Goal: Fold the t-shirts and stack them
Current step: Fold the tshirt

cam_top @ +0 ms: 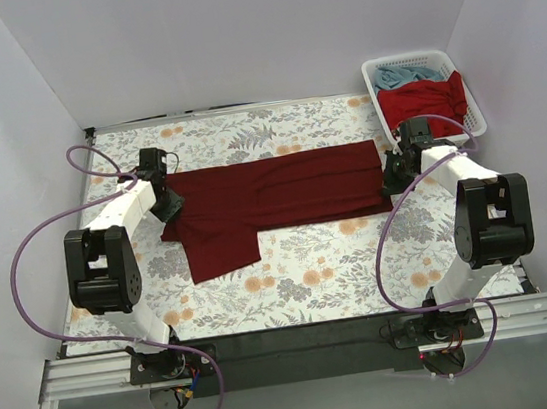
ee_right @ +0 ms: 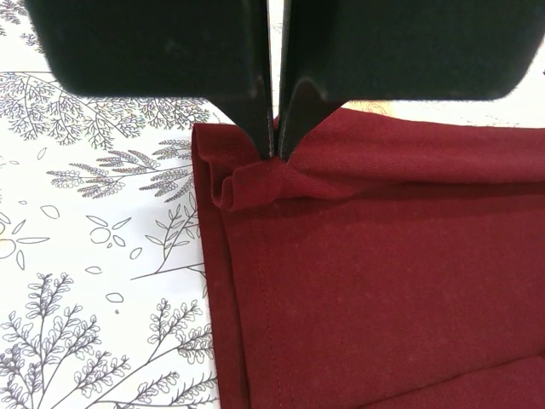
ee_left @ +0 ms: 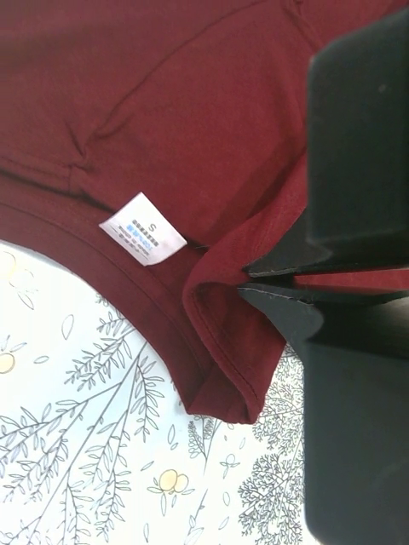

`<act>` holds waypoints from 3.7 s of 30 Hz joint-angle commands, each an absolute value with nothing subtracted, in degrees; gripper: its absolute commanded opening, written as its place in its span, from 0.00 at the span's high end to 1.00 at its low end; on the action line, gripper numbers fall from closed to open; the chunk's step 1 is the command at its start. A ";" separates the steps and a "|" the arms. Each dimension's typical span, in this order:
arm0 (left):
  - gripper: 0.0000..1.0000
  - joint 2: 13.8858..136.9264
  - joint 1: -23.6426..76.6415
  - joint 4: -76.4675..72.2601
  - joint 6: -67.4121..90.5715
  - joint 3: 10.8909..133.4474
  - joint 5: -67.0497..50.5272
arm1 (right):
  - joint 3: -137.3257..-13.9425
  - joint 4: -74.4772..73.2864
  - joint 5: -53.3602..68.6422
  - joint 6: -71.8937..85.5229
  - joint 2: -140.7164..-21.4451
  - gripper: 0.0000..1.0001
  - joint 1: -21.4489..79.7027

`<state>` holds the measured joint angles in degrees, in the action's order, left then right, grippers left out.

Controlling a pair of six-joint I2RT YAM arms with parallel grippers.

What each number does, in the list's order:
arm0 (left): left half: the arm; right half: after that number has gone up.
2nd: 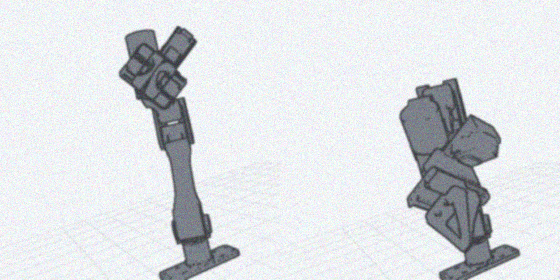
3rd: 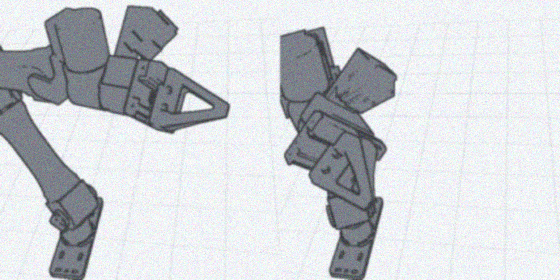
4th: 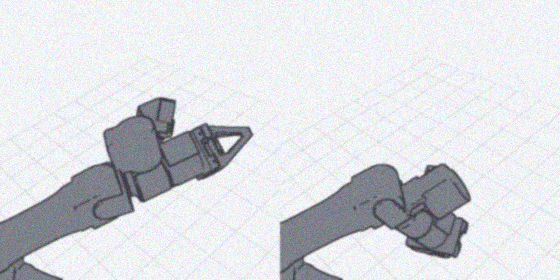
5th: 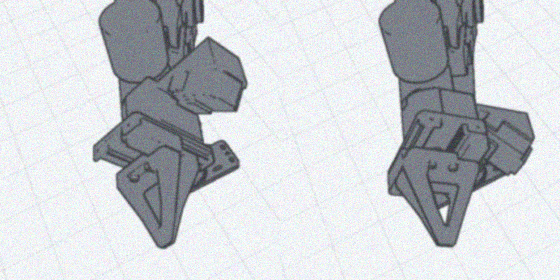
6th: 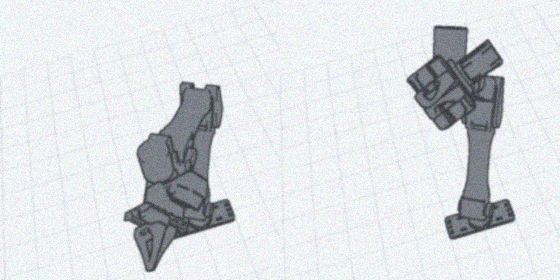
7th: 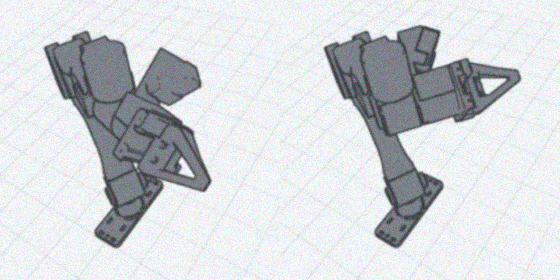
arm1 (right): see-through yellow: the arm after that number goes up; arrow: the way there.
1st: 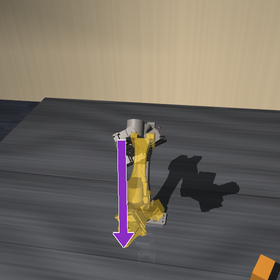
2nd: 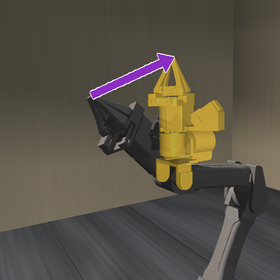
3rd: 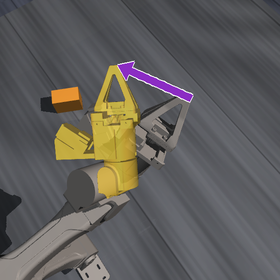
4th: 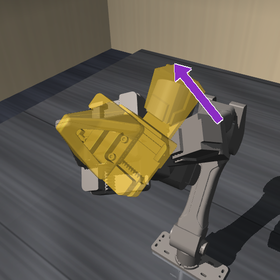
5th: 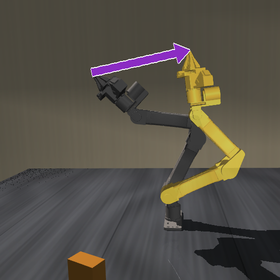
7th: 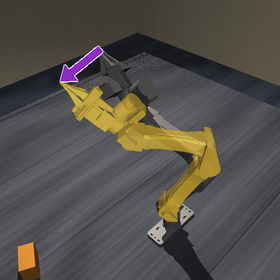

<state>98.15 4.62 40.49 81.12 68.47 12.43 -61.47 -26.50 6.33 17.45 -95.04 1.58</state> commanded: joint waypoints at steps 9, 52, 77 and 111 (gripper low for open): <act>1.00 98.61 3.69 37.54 81.38 70.75 13.71 | -64.69 -23.64 3.16 17.75 -96.85 0.98 1.32; 0.53 78.91 24.87 41.84 91.67 40.60 19.15 | -44.03 -12.22 10.55 18.90 -76.38 0.43 7.47; 1.00 100.18 18.37 38.86 79.90 80.91 24.26 | -49.66 -11.60 9.58 18.02 -81.30 0.44 8.09; 0.32 96.26 11.96 29.09 77.78 77.47 22.59 | -52.82 -9.50 6.85 17.14 -87.54 0.48 7.29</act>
<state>106.61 13.52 29.47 76.75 81.76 20.60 -50.48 -12.03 4.40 17.47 -86.96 7.81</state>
